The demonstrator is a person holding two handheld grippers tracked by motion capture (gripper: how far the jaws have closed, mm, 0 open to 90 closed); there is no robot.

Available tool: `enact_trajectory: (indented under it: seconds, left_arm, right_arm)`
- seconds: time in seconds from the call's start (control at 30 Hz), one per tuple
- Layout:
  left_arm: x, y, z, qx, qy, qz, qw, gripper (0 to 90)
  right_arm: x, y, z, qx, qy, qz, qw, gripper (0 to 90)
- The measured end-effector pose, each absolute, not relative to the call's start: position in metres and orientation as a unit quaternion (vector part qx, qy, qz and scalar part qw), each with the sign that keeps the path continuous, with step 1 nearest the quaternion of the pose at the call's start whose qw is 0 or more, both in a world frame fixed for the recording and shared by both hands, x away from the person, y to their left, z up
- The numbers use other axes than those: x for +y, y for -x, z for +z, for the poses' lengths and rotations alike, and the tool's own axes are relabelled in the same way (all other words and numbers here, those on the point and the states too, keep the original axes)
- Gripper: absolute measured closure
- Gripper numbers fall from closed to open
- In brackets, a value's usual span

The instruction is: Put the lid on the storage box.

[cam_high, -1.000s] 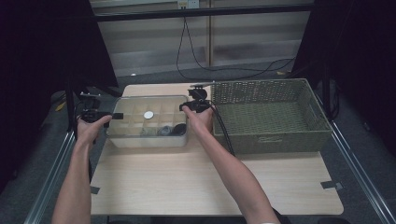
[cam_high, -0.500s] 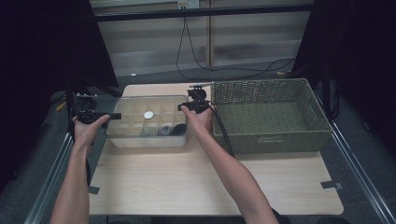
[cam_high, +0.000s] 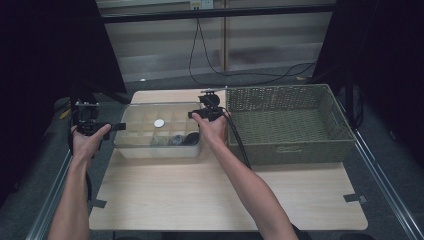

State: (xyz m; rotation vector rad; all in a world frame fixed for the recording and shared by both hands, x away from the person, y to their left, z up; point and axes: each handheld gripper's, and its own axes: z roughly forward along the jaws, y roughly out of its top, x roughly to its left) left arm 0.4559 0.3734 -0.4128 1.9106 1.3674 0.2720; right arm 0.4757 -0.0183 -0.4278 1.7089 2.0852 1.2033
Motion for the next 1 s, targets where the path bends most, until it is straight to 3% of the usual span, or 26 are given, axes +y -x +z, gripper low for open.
enact_trajectory:
  seconds: [0.47, 1.0]
  left_arm:
    - [0.372, -0.434, -0.393, 0.511, -0.757, 0.131, 0.386, 18.2]
    - [0.382, -0.398, -0.397, 0.491, -0.773, 0.14, 0.377, 18.1]
  right_arm:
    - [-0.022, -0.463, -0.398, 0.708, -0.541, 0.443, 0.095, 38.1]
    - [-0.046, -0.442, -0.381, 0.735, -0.481, 0.468, 0.096, 40.1]
